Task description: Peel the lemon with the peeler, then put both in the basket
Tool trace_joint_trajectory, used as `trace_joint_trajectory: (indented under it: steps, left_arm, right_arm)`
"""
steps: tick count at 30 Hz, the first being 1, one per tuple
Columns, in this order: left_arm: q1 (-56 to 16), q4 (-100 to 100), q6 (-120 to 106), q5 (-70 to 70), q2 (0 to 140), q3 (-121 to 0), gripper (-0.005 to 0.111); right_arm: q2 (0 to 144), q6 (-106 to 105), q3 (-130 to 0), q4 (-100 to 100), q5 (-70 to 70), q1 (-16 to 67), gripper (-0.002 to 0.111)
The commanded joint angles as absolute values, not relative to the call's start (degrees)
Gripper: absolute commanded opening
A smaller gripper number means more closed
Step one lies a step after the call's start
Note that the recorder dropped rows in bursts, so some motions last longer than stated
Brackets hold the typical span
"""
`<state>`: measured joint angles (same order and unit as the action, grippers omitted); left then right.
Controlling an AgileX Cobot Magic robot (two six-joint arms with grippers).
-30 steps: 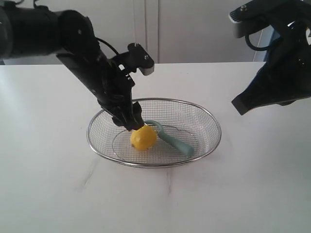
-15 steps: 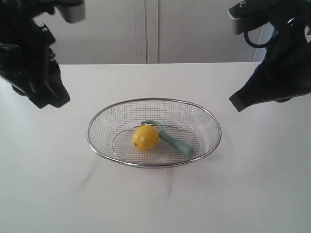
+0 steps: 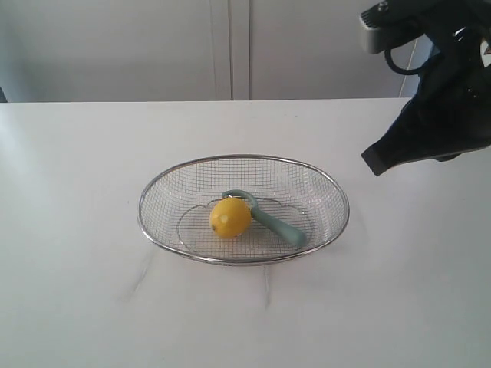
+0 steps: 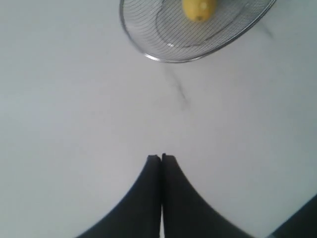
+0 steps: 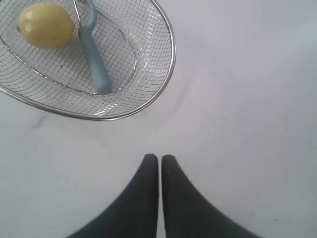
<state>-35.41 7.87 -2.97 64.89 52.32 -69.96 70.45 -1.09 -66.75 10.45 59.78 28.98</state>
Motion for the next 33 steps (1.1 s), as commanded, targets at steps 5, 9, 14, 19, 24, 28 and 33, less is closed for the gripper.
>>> trace_joint_trajectory:
  steps: [5,9,14,19,24,28,33]
  left_arm:
    - [-35.5,14.8,7.7,70.0,37.2,-55.7,0.000]
    - [-35.5,13.1,8.2,70.0,32.9,-49.5,0.000]
    - [-35.5,9.4,9.0,63.0,30.0,-42.2,0.000]
    - [-35.5,6.1,9.0,48.7,30.0,-36.7,0.000]
    - [-35.5,4.7,9.0,38.8,30.0,-32.5,0.000]
    - [-35.5,3.5,9.0,35.6,30.0,-31.1,0.000]
    - [-35.5,3.5,9.0,33.4,30.0,-31.1,0.000]
  right_arm:
    - [70.1,3.3,-66.6,10.3,61.0,28.6,0.003]
    - [67.4,5.2,-65.8,10.0,61.6,28.6,0.003]
    - [58.2,9.4,-60.6,10.0,57.2,28.6,0.003]
    - [45.9,12.6,-52.4,10.0,55.3,28.6,0.003]
    - [33.5,13.8,-46.2,11.0,55.2,28.6,0.003]
    - [25.2,13.7,-40.3,16.5,51.2,28.6,0.003]
    - [20.2,15.5,-32.1,23.1,39.9,28.6,0.003]
